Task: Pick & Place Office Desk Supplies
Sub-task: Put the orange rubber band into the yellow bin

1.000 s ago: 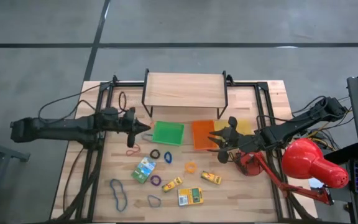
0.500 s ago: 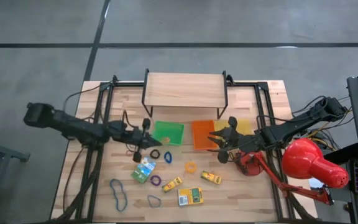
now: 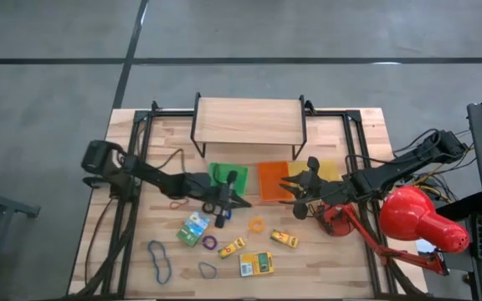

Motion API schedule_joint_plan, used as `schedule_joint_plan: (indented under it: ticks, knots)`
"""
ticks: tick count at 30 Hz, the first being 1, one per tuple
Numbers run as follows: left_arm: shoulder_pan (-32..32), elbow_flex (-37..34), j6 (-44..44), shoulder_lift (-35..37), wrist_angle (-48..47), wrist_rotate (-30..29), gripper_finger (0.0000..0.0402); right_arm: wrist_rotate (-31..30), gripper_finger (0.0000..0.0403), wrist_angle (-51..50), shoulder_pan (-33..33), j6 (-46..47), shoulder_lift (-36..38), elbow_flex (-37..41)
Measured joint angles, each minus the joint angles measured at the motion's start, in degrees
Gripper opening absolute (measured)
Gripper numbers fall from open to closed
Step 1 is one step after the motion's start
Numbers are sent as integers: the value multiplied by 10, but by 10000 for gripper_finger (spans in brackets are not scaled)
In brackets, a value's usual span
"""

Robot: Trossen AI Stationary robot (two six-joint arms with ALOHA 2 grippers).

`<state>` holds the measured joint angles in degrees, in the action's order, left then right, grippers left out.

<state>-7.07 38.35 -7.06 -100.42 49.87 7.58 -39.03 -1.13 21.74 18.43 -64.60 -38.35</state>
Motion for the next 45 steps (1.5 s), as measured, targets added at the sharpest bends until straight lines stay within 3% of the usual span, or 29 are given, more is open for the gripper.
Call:
schedule_joint_plan:
  ticks: [10, 23, 34, 38, 45]
  knots:
    - [-2, 91, -2, -68, -92, 10, 0, 0, 80, 0, 0, 0, 0, 0]
    - [-4, 154, -4, -175, -96, 10, 0, 0, 91, 0, 0, 0, 0, 0]
    - [0, 215, 4, -227, -150, 9, 5, 0, 73, -1, 0, 0, 0, 0]
    - [1, 214, 20, -227, -154, 10, 34, 0, 68, -1, 0, 0, 0, 0]
    - [3, 214, 30, -226, -155, 12, 137, 0, 68, 0, 0, 0, 0, 0]
